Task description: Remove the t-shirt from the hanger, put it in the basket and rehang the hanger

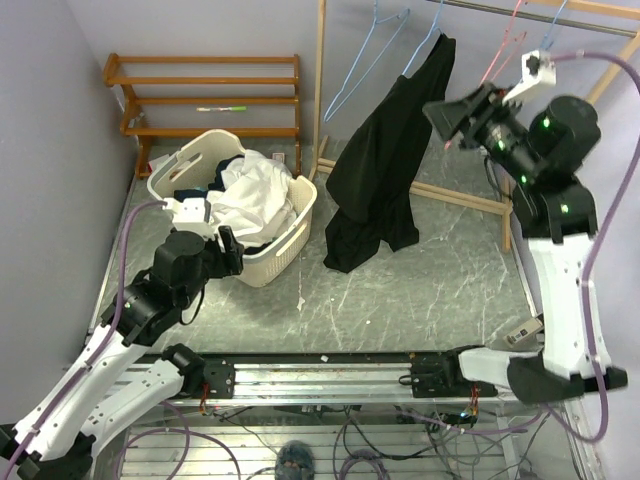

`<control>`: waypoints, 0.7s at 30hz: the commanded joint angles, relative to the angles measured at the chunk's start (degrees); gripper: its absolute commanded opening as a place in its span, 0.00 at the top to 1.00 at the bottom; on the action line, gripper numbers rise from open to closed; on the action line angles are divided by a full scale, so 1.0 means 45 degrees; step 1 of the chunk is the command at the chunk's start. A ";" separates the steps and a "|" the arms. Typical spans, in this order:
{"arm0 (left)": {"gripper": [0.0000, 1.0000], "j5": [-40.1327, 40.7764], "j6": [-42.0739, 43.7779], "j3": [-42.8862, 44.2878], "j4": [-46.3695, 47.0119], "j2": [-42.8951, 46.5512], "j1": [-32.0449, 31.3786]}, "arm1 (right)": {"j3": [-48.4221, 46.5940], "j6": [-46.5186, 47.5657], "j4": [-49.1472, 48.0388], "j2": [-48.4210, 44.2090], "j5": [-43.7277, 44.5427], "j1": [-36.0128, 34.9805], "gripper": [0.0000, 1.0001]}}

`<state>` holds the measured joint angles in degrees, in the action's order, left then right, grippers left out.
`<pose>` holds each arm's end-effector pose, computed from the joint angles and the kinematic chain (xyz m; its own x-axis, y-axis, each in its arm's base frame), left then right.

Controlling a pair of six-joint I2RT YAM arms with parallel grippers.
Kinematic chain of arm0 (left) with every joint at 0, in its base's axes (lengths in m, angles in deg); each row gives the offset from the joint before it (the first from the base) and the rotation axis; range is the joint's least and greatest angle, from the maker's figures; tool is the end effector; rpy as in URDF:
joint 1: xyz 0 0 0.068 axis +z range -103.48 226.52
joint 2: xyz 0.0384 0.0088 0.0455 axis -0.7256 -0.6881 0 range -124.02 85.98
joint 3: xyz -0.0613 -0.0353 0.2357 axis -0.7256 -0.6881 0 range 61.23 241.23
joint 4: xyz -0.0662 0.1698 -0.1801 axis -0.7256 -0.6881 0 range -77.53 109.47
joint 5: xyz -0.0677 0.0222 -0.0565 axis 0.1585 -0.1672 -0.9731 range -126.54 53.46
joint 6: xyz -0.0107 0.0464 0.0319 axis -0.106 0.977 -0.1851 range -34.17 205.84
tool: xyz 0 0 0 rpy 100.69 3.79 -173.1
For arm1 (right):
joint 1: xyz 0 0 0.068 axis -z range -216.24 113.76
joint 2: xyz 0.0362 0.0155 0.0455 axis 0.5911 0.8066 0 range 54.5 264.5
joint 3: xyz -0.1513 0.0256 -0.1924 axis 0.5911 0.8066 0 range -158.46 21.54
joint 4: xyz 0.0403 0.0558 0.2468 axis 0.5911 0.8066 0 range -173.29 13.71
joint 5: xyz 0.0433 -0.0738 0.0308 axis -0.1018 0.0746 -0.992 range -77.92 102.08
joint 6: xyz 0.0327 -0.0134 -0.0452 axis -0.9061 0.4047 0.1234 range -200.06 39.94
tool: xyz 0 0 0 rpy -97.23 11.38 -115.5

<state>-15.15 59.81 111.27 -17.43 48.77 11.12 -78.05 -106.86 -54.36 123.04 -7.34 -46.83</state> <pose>0.1342 -0.0771 0.3225 -0.4162 -0.2053 -0.8858 0.0949 0.9590 -0.2669 0.2137 0.0538 0.5124 -0.1929 0.3966 -0.8975 -0.4626 0.7699 0.4397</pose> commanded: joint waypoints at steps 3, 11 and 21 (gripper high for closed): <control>0.26 -0.0407 -0.0344 -0.0221 -0.0277 0.0633 0.0036 | -0.2344 -0.0725 -0.0766 0.2957 0.2359 -0.0049 0.48; 0.28 -0.0322 -0.0468 -0.0385 -0.0222 0.1313 0.0046 | -0.6536 -0.0306 0.0682 0.6047 0.4666 -0.1325 0.48; 0.28 -0.0519 -0.0451 -0.0381 -0.0208 0.1070 0.0034 | -0.7515 0.0357 0.1647 0.7245 0.9010 -0.3148 0.47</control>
<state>-16.25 58.33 109.85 -18.99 53.86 11.12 -114.73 -107.17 -47.85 156.67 22.05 -59.07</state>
